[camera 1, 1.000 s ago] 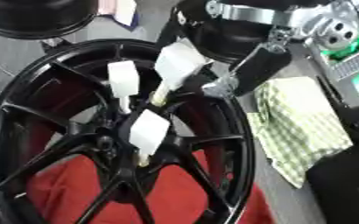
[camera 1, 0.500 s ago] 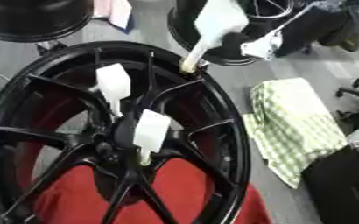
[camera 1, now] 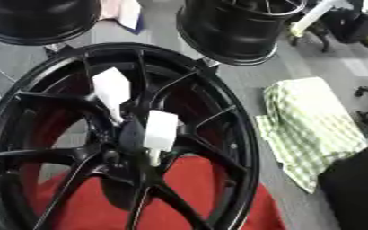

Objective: Pull the pin out of the wheel hub.

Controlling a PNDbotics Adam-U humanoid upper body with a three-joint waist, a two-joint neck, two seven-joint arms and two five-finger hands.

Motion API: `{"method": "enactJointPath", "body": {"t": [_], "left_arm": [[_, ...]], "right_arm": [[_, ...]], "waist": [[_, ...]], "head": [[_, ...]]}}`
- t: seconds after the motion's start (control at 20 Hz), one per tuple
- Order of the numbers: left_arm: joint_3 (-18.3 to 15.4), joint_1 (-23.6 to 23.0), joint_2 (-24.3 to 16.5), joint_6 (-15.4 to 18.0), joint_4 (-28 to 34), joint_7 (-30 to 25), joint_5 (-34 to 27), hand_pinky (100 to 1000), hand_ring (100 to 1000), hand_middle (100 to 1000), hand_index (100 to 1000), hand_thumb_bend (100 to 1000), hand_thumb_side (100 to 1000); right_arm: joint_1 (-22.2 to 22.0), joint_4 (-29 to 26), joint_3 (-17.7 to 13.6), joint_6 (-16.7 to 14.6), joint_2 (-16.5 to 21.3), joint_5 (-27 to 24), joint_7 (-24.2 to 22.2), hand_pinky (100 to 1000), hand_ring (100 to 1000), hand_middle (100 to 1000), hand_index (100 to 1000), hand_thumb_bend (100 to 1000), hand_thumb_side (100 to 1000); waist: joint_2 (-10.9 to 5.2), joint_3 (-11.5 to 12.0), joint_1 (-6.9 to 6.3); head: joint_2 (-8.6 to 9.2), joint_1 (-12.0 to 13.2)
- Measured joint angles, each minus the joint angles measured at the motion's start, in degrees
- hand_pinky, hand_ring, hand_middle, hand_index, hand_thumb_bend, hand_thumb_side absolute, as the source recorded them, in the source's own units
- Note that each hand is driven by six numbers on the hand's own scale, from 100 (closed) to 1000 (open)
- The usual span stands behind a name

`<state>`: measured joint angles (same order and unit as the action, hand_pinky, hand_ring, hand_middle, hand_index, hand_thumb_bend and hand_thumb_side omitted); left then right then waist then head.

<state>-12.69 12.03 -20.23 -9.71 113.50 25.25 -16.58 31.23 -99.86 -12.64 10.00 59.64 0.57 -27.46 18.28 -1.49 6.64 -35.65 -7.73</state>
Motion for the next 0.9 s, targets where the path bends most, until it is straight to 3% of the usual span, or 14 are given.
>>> {"method": "enactJointPath", "body": {"t": [0.2,0.45,0.9], "left_arm": [[-0.4,0.0,0.0,0.3,0.0,0.5,0.0,757,523,565,665,100,793],[-0.8,0.1,0.0,0.6,0.0,1.0,0.2,758,522,565,665,100,794],[-0.9,0.7,0.3,0.7,0.0,1.0,0.3,759,522,565,664,100,794]], "right_arm": [[-5.7,2.8,-5.0,-0.1,-0.4,-0.8,3.5,690,551,295,486,100,100],[-12.4,2.8,-8.2,0.4,-5.6,1.8,7.7,736,613,408,581,100,100],[-24.8,-2.4,-9.1,1.4,-17.4,9.3,14.6,875,862,749,852,346,100]], "waist": [[0.55,-0.8,-0.63],[1.25,-1.3,-1.35],[2.04,-0.9,-2.32]], "head": [[0.08,1.1],[0.08,1.8],[0.86,2.0]]}}
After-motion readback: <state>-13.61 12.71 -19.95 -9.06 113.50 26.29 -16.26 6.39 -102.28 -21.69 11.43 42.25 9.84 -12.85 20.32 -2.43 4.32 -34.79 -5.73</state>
